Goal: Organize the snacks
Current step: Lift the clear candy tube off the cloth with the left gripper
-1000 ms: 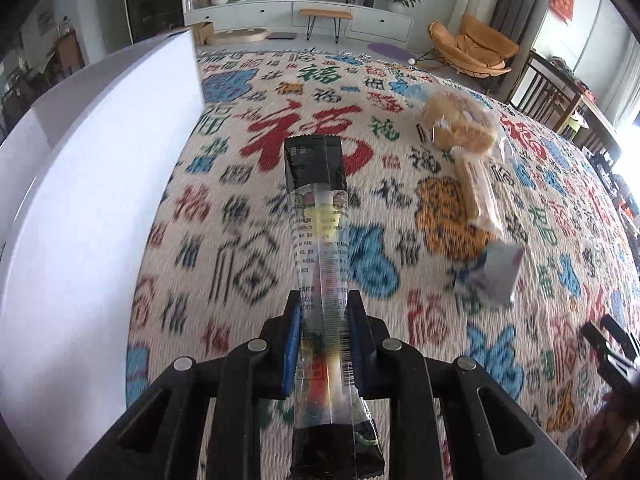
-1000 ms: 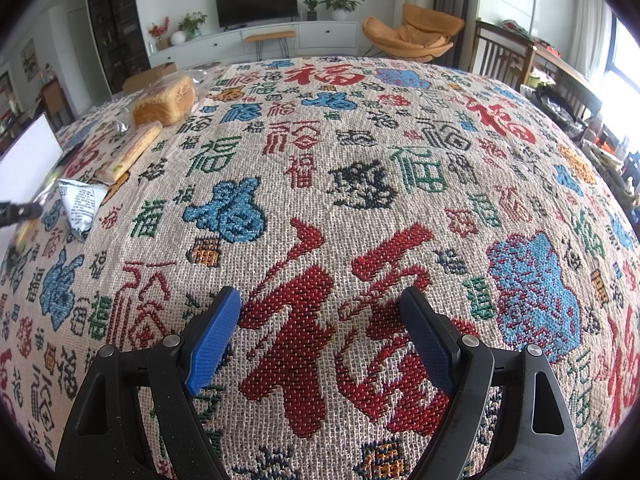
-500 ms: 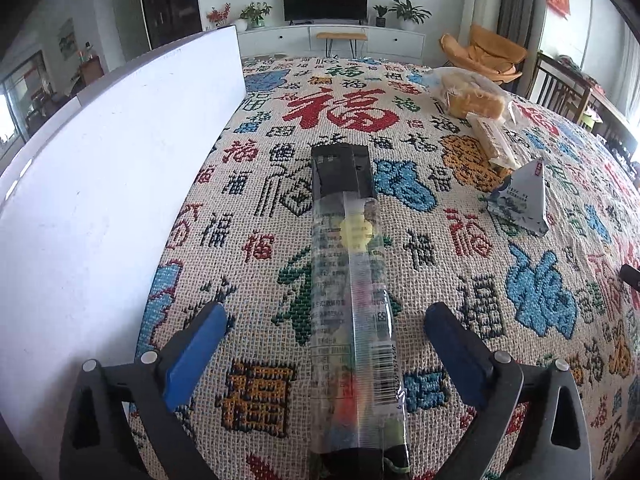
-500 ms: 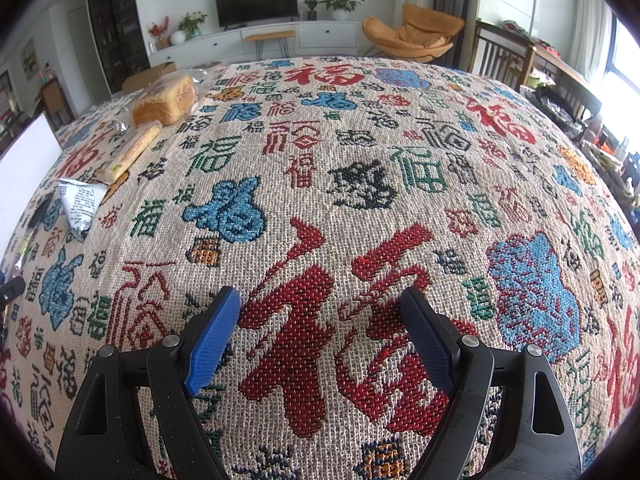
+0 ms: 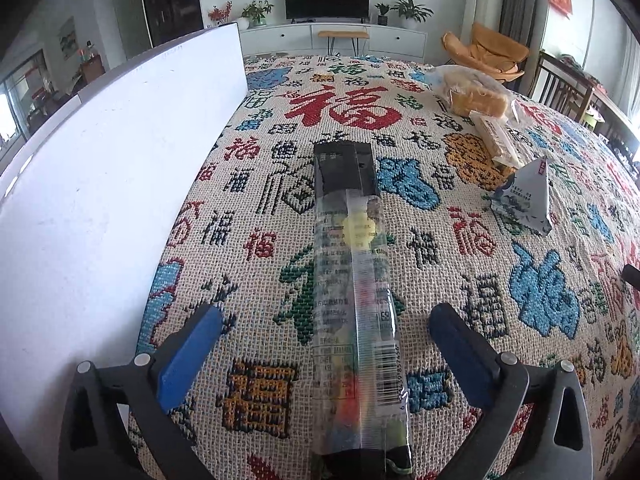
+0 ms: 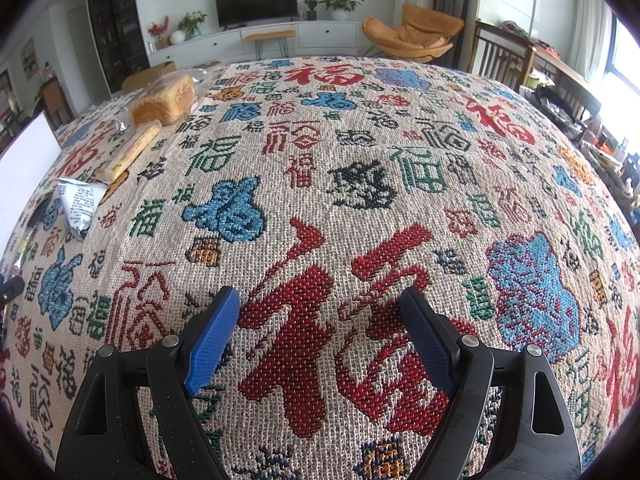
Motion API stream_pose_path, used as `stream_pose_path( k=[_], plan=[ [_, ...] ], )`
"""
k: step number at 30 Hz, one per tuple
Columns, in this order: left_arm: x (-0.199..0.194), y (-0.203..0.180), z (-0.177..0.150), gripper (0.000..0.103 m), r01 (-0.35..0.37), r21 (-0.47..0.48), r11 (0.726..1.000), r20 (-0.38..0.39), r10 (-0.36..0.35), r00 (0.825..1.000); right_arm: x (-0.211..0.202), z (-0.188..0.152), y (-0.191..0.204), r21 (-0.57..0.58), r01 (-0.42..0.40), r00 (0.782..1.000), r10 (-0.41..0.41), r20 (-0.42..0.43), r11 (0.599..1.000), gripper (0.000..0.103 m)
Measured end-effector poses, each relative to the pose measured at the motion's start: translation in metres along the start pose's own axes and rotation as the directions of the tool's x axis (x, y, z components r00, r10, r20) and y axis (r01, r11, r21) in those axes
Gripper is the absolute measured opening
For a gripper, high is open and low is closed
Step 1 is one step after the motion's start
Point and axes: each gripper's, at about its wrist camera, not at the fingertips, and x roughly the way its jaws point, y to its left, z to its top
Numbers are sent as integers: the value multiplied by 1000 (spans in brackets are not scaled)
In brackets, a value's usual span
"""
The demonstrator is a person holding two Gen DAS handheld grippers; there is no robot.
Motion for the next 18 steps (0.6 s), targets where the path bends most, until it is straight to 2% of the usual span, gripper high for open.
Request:
stream_pose_path(
  k=[11, 18],
  plan=[
    [0, 0, 0, 103, 1, 0, 1000, 1, -1, 1000, 0, 0, 0, 0, 0, 1000, 0, 0, 1000, 85],
    [0, 0, 0, 103, 3, -2, 1000, 1, -3, 1000, 4, 0, 2, -8, -20, 1000, 20, -9, 1000, 91]
  ],
)
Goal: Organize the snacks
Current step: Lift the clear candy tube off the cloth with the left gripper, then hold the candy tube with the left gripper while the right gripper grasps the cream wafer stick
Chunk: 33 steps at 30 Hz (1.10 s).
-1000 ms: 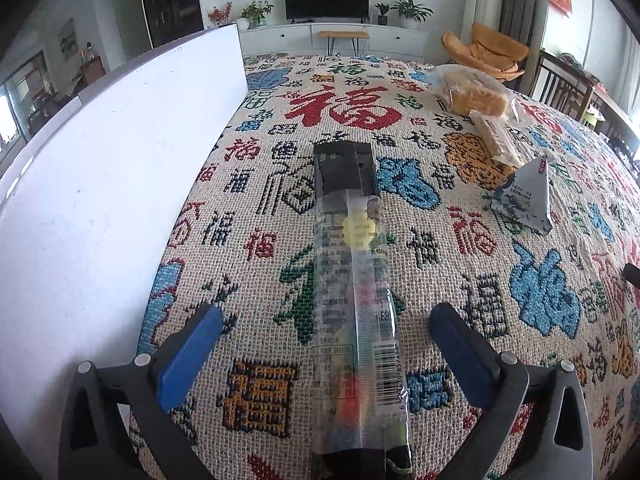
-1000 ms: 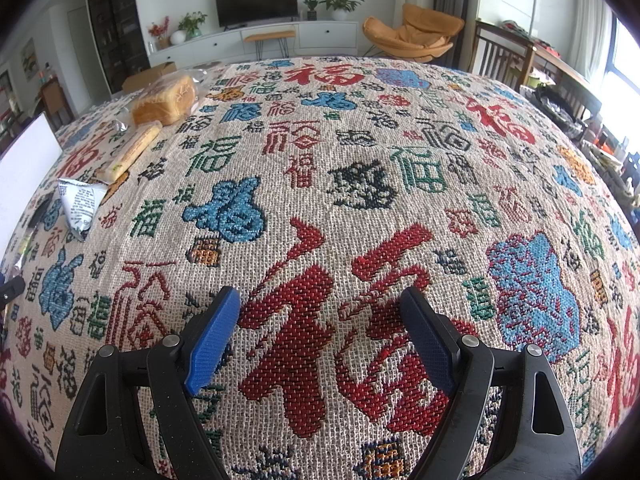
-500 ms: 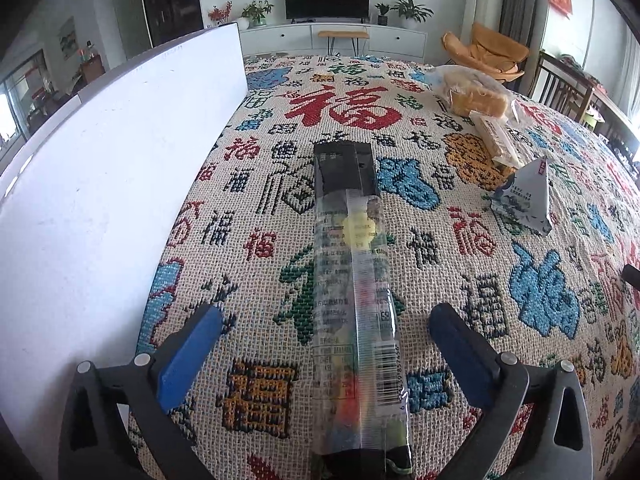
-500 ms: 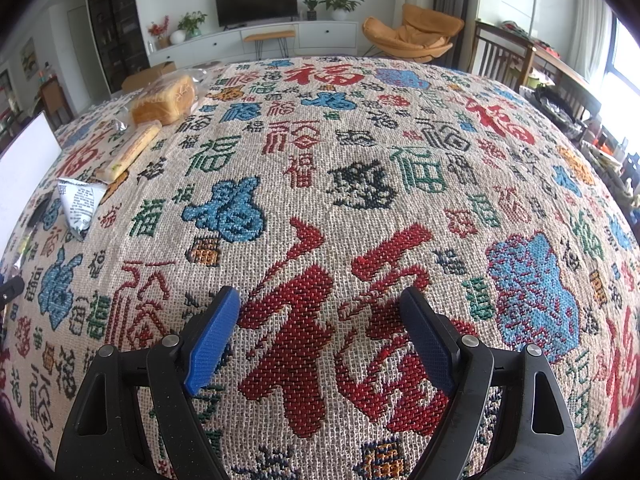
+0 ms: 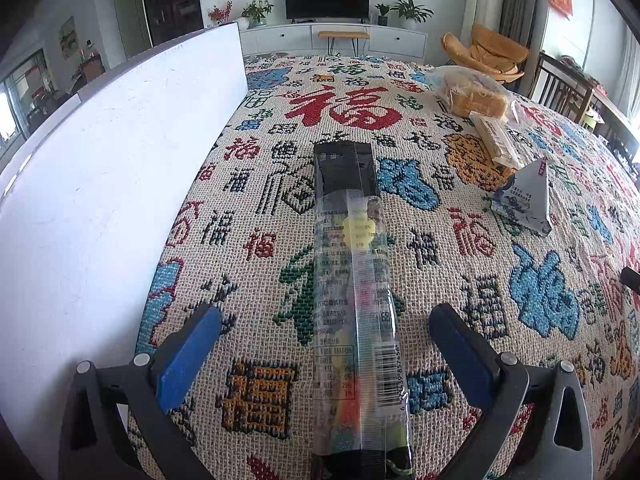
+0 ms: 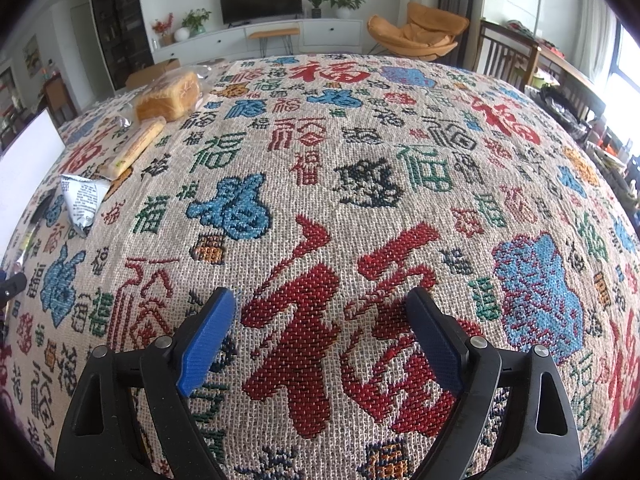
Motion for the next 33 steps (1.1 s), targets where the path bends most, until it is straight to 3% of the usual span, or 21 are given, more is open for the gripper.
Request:
stream_pose_path(
  k=[6, 8, 11, 15, 20, 23, 25, 26, 27, 29, 33],
  plan=[
    [0, 0, 0, 103, 0, 0, 1000, 0, 0, 1000, 4, 10, 7, -8, -3, 999, 3, -44, 1000, 91],
    [0, 0, 0, 103, 0, 0, 1000, 1, 0, 1000, 6, 30, 19, -3, -91, 994, 91, -66, 996, 90],
    [0, 0, 0, 103, 0, 0, 1000, 1, 0, 1000, 3, 71, 48, 22, -209, 978, 209, -14, 978, 90],
    [1, 0, 0, 103, 0, 0, 1000, 1, 0, 1000, 35, 124, 112, -24, -271, 961, 269, -66, 962, 90],
    [1, 0, 0, 103, 1, 0, 1000, 1, -1, 1000, 98, 140, 170, -23, -231, 943, 218, -250, 973, 91],
    [1, 1, 0, 103, 1, 0, 1000, 1, -1, 1000, 104, 135, 196, -167, -141, 967, 99, -234, 976, 88],
    [2, 0, 1, 103, 1, 0, 1000, 1, -1, 1000, 99, 132, 204, -221, -131, 976, 86, -202, 967, 68],
    [2, 0, 1, 103, 2, 0, 1000, 1, -2, 1000, 96, 132, 204, -215, -142, 976, 101, -192, 966, 36],
    [2, 0, 1, 103, 1, 0, 1000, 1, -1, 1000, 92, 132, 203, -223, -107, 981, 67, -182, 969, 30],
    [2, 0, 1, 103, 2, 0, 1000, 1, -2, 1000, 87, 131, 198, -229, -129, 979, 87, -184, 965, 30],
    [2, 0, 1, 103, 2, 0, 1000, 1, -2, 1000, 57, 127, 171, -236, -115, 990, 92, -105, 965, 30]
  ],
)
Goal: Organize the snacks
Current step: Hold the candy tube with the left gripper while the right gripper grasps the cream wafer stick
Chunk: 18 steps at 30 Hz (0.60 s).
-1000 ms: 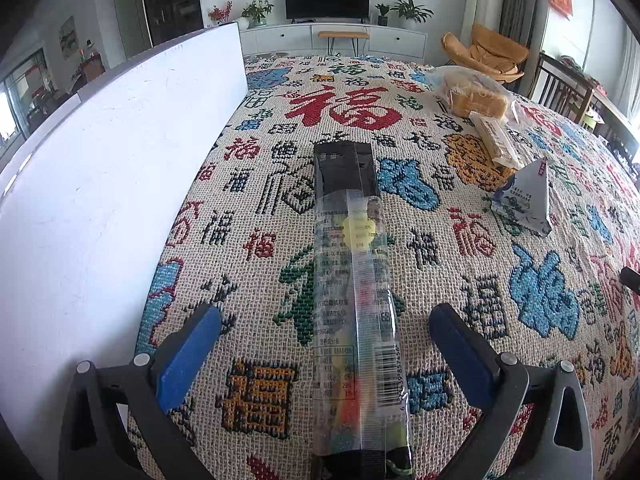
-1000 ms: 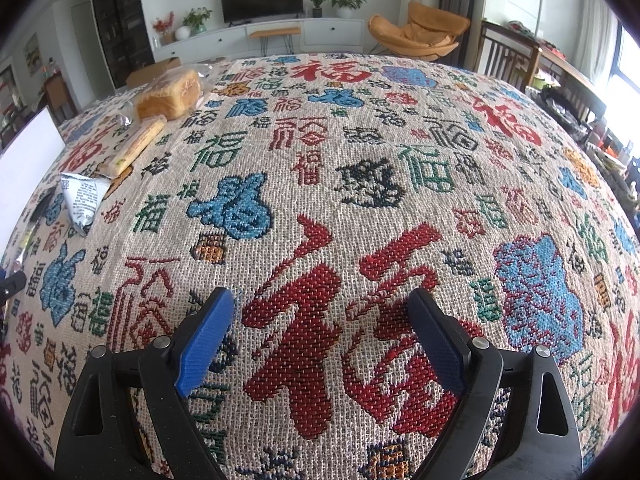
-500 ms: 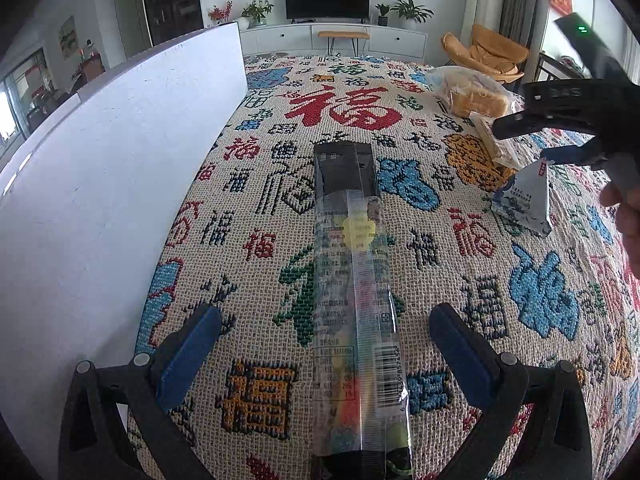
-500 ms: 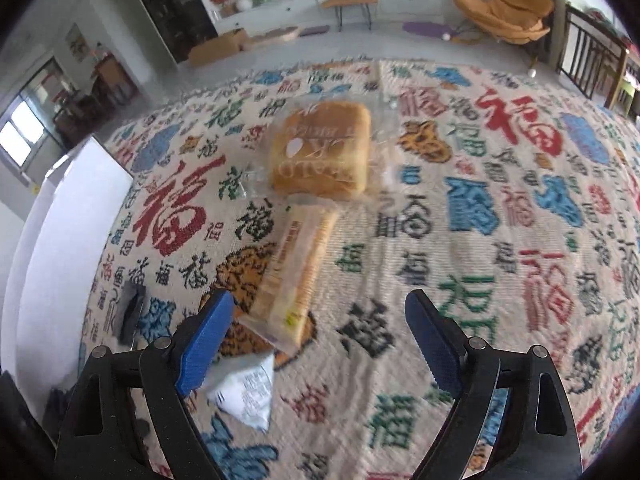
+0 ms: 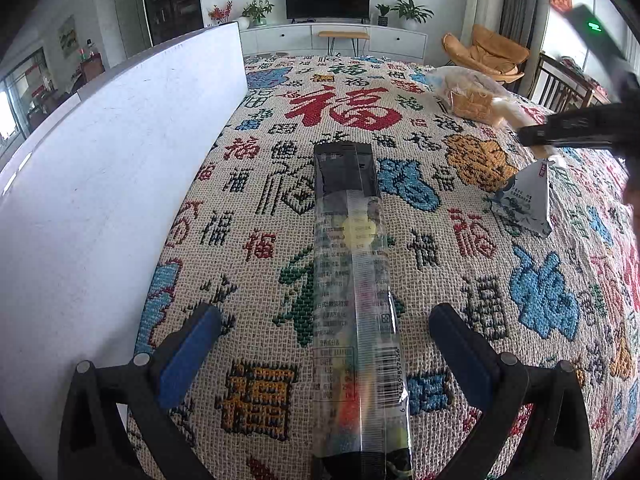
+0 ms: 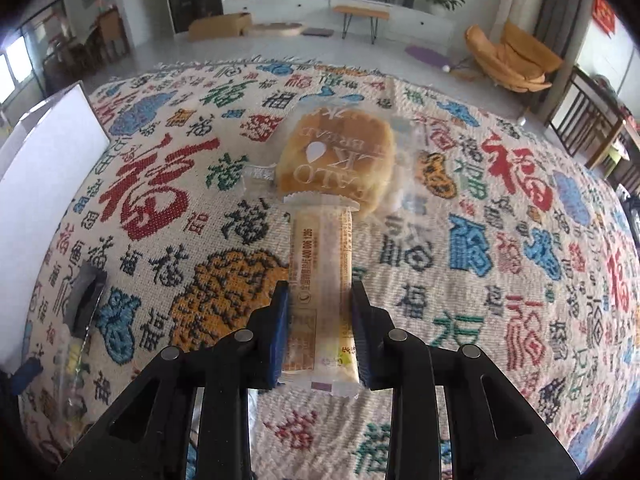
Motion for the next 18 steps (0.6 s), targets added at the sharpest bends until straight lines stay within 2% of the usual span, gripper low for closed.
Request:
stream_pose_path(
  k=[5, 8, 11, 13, 16, 17, 18],
  plan=[
    [0, 0, 0, 103, -1, 0, 1000, 0, 1, 1000, -41, -27, -44, 41, -25, 998, 23, 59, 999, 30],
    [0, 0, 0, 103, 0, 0, 1000, 0, 0, 1000, -60, -60, -74, 108, -58, 996, 51, 68, 992, 30],
    [0, 0, 0, 103, 0, 0, 1000, 0, 0, 1000, -78, -106, -94, 170, -78, 995, 66, 72, 982, 30],
    [0, 0, 0, 103, 0, 0, 1000, 0, 0, 1000, -85, -131, -97, 202, -78, 995, 64, 77, 976, 30],
    [0, 0, 0, 103, 0, 0, 1000, 1, 0, 1000, -90, -163, -95, 208, -33, 996, 14, 90, 978, 32],
    [0, -1, 0, 103, 0, 0, 1000, 1, 0, 1000, -88, -171, -94, 209, -19, 996, 1, 89, 978, 35],
    [0, 0, 0, 103, 0, 0, 1000, 1, 0, 1000, -85, -176, -91, 206, 0, 996, -19, 88, 979, 44]
  ],
)
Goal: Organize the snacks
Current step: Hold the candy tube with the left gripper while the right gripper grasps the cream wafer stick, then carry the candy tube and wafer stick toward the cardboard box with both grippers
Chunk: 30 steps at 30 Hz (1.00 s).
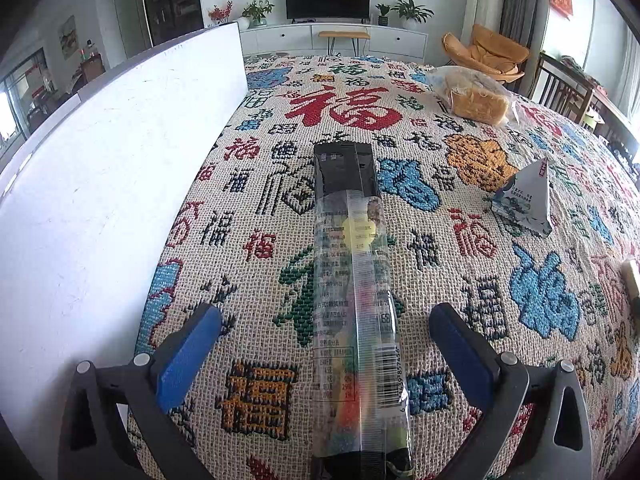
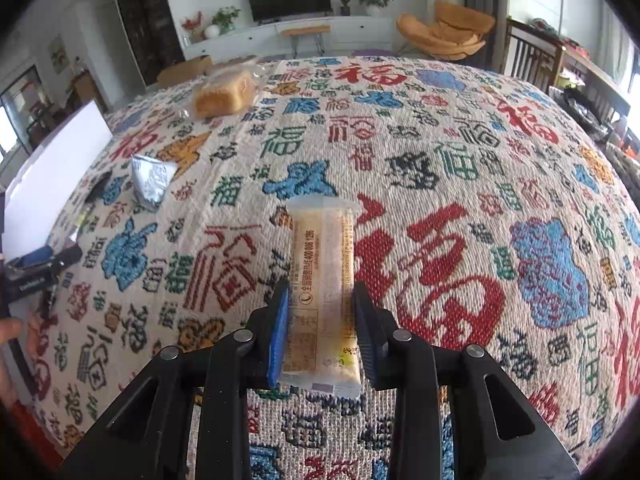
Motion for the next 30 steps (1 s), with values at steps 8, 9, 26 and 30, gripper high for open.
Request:
stream_pose_path(
  k=[8, 9, 26, 30],
  plan=[
    [0, 0, 0, 103, 0, 0, 1000, 1, 0, 1000, 9, -9, 0, -27, 40, 999, -40, 19, 999, 83],
    [0, 0, 0, 103, 0, 0, 1000, 1, 0, 1000, 9, -10, 0, -25, 36, 999, -36, 20, 999, 83],
    [0, 0, 0, 103, 0, 0, 1000, 1, 0, 1000, 9, -11, 3, -40, 69, 998, -68, 17, 997, 85],
    [0, 0, 0, 103, 0, 0, 1000, 1, 0, 1000, 9, -11, 3, -40, 69, 998, -68, 17, 997, 85]
  ],
)
